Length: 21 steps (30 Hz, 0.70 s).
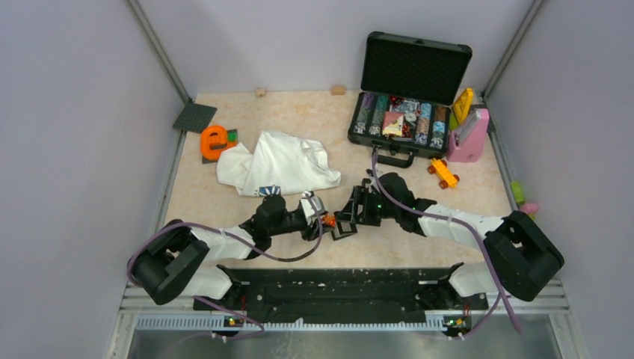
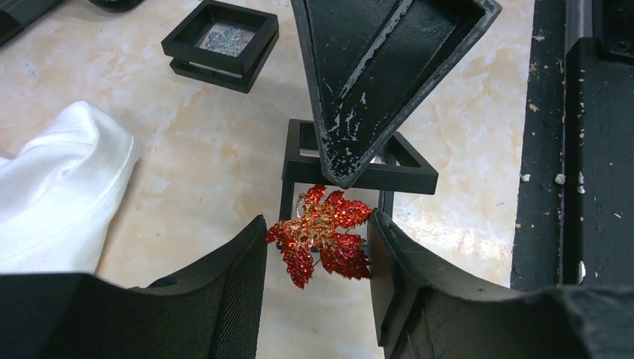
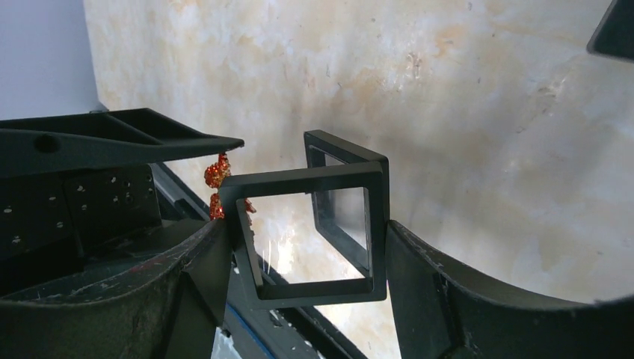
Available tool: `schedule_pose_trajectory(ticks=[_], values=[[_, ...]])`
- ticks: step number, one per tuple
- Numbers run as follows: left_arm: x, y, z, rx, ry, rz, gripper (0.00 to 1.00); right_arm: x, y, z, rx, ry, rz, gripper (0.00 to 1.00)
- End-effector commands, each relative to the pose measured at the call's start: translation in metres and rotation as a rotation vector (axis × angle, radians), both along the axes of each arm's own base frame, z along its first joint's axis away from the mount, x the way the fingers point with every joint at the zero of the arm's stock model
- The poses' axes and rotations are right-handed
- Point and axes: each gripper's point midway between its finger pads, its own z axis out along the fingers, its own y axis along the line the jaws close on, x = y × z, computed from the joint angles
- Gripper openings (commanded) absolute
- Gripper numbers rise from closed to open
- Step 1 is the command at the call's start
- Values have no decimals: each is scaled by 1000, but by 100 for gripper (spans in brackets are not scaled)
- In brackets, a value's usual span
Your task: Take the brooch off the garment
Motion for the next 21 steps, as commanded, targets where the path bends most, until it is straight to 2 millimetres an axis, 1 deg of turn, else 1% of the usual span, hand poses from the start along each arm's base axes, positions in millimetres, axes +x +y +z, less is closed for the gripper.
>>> schedule_pose_trajectory(ticks=[1, 6, 9, 15, 21], values=[[0, -2, 7, -34, -57, -13, 43, 14, 20, 21, 183, -46, -7, 55], [-1, -4, 6, -49, -74, -27, 44, 13, 24, 18, 236, -30, 15, 55], [0, -6, 0, -31, -72, -36, 44, 14, 24, 17, 260, -22, 23, 54], [0, -8, -11, 1, -59, -59, 44, 15, 22, 15, 272, -13, 31, 54], [4, -12, -12, 5, -69, -70, 44, 13, 22, 11, 276, 0, 38, 54]])
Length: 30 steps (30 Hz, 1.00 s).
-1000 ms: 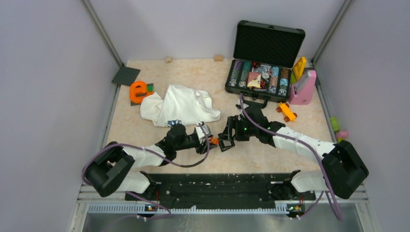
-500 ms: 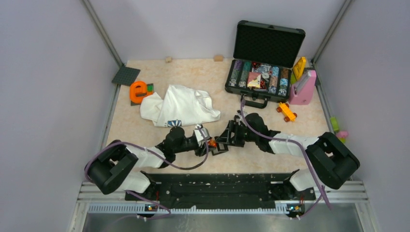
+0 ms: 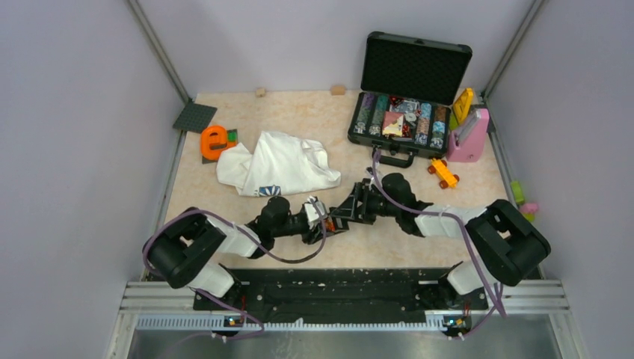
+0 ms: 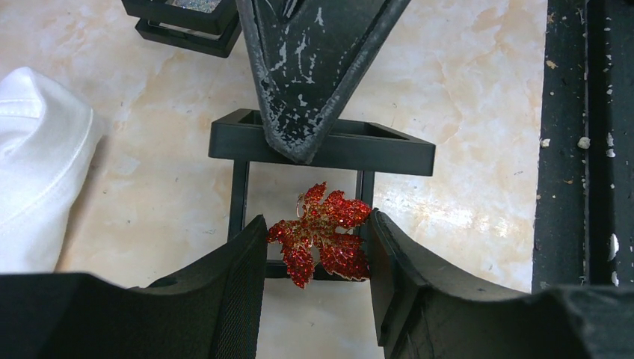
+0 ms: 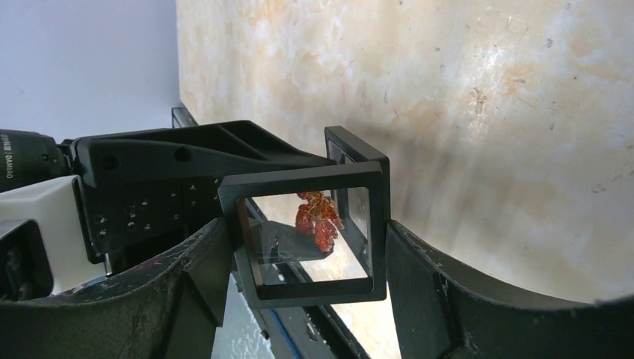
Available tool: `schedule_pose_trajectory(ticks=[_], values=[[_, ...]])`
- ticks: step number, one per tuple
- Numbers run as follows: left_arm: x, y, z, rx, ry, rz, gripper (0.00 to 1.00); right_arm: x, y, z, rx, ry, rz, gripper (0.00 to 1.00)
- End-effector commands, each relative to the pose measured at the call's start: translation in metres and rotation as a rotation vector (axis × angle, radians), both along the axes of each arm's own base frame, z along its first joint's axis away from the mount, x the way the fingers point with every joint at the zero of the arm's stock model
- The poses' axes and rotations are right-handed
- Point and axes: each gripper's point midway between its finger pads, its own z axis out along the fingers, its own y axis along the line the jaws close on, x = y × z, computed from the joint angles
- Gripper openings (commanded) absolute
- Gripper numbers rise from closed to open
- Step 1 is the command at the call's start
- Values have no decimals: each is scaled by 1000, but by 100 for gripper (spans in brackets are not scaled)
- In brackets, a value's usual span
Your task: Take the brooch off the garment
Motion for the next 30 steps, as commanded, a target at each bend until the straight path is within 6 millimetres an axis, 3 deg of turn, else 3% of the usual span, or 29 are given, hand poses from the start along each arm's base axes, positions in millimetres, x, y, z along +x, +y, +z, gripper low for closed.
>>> schedule_pose_trajectory(ticks=[1, 21, 30], values=[[9, -15, 20, -51, -78, -39, 44, 1, 2, 4, 44, -23, 14, 54], [11, -21, 11, -34, -50, -59, 45, -1, 3, -5, 54, -2, 26, 54], [13, -20, 7, -11, -42, -56, 57, -1, 2, -10, 36, 1, 16, 53]])
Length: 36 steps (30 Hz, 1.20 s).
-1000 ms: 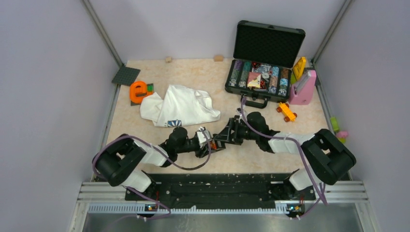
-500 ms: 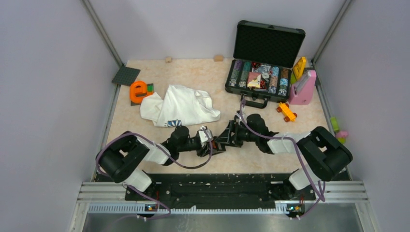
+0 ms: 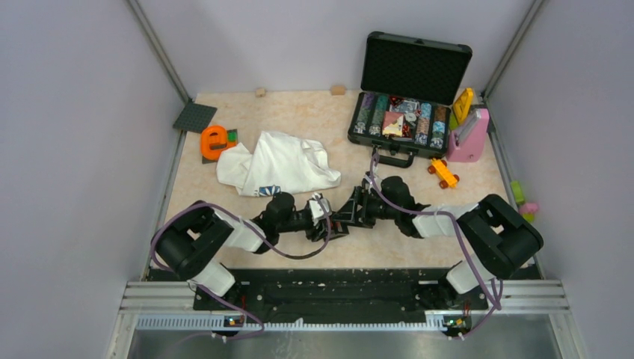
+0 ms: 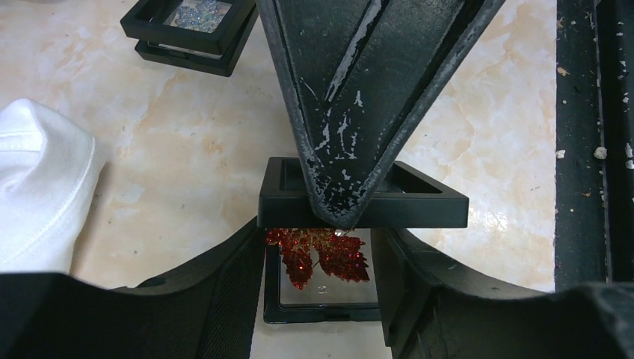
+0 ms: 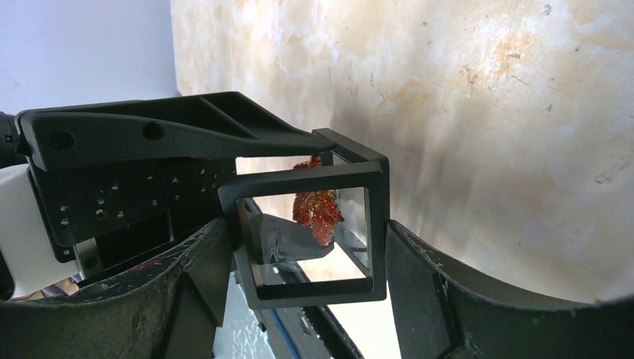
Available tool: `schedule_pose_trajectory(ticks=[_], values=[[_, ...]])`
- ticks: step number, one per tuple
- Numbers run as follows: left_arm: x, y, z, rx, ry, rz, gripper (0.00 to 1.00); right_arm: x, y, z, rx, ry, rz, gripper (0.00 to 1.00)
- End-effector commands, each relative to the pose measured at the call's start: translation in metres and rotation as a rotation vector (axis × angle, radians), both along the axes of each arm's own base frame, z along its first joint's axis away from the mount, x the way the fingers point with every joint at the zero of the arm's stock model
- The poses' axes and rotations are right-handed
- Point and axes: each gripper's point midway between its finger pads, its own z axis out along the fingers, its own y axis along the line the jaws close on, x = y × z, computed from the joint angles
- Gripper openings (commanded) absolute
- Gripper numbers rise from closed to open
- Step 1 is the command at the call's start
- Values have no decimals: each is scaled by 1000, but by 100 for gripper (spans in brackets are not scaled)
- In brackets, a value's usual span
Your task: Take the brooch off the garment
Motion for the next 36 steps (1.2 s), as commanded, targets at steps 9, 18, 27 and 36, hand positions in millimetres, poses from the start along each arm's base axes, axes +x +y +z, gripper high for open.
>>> schedule_pose_trajectory(ticks=[9, 18, 27, 36], values=[[1, -11, 1, 4, 13, -40, 57, 10, 1, 5, 11, -41, -15, 53], [-7, -10, 24, -77, -3, -40, 74, 16, -6, -3, -22, -37, -43, 53], [-13, -3, 52, -157, -65, -24, 84, 27, -19, -11, -123, -50, -77, 53], [2, 16, 69, -185, -130, 130, 84, 43, -62, -22, -399, -90, -160, 54]])
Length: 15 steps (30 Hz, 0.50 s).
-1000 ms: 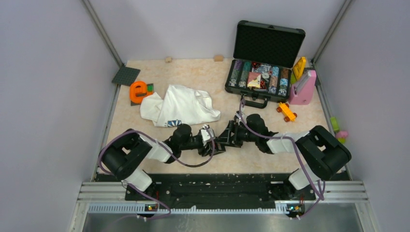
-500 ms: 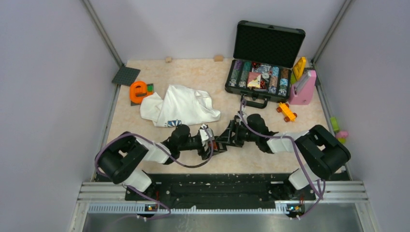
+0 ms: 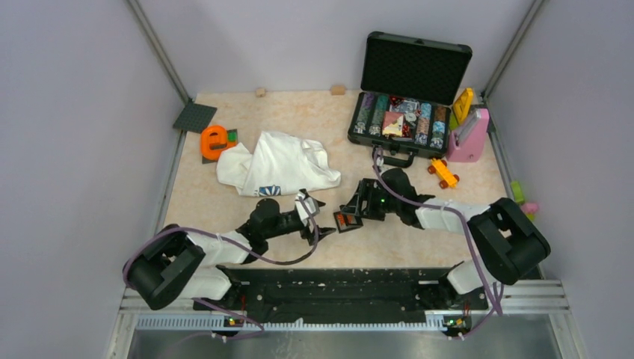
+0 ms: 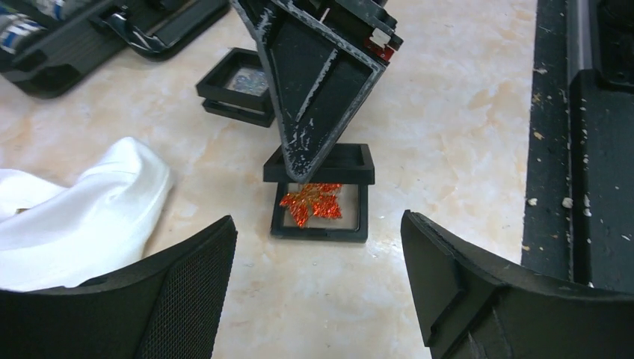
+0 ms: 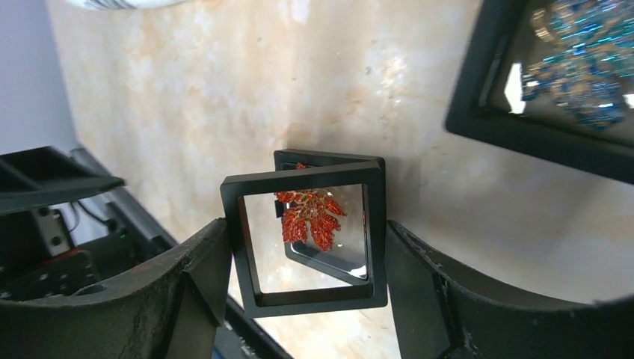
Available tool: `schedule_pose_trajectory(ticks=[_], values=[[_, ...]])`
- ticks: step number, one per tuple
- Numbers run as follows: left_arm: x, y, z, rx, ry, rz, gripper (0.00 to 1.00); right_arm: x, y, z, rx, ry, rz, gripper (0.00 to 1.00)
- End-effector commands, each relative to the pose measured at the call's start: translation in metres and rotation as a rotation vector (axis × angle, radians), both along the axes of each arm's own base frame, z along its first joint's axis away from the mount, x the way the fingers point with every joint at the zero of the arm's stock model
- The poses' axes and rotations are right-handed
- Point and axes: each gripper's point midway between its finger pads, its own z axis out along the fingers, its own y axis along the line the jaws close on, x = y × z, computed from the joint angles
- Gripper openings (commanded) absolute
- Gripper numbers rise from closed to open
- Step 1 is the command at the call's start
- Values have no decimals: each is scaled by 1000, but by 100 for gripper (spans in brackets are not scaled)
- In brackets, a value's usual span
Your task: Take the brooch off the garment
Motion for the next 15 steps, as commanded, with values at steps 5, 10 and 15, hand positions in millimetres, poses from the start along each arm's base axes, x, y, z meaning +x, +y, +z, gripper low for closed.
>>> schedule_pose_trajectory(ticks=[5, 10, 15], values=[[14, 10, 27, -79, -70, 120, 84, 18, -56, -5, -324, -78, -89, 54], [14, 13, 31, -98, -81, 133, 85, 22, -83, -7, -462, -92, -138, 55], [17, 17, 33, -100, -94, 163, 85, 25, -100, -8, -548, -107, -173, 55]])
